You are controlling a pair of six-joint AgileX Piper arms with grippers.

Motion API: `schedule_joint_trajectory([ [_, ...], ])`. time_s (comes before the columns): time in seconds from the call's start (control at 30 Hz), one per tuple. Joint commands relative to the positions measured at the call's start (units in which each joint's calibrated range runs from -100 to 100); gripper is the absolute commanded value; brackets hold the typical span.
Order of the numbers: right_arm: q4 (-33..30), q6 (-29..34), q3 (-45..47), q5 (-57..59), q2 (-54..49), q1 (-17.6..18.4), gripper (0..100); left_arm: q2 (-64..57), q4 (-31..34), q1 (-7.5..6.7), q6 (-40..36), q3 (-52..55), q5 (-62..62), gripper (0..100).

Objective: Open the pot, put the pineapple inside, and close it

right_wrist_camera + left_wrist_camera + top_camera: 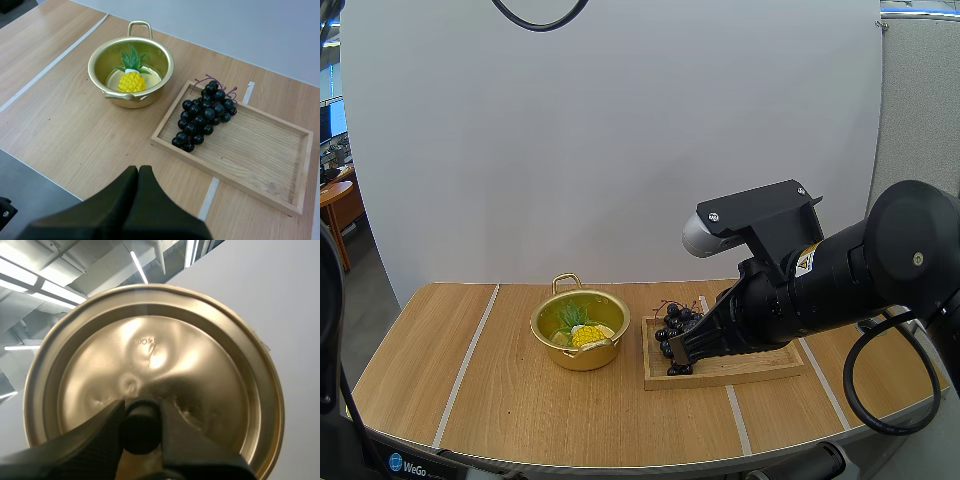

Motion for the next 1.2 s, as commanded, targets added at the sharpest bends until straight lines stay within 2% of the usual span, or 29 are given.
schedule_joint_trajectory([
  [0.0, 0.16, -0.49, 0.13, 0.0, -0.7, -0.28, 0, -0.29, 0.26, -0.11, -0.59, -0.48, -1.79, 0],
  [0.37, 0.16, -0.49, 0.13, 0.0, -0.7, -0.28, 0, -0.17, -0.84, -0.11, -0.59, -0.48, -2.01, 0],
  [0.8, 0.16, -0.59, 0.13, 0.0, -0.7, -0.28, 0, 0.32, -1.16, -0.11, -0.59, -0.02, 29.94, 0],
  [1.17, 0.16, -0.59, 0.13, 0.0, -0.7, -0.28, 0, 4.49, -4.45, -0.11, 0.52, 0.44, 30.68, 0],
])
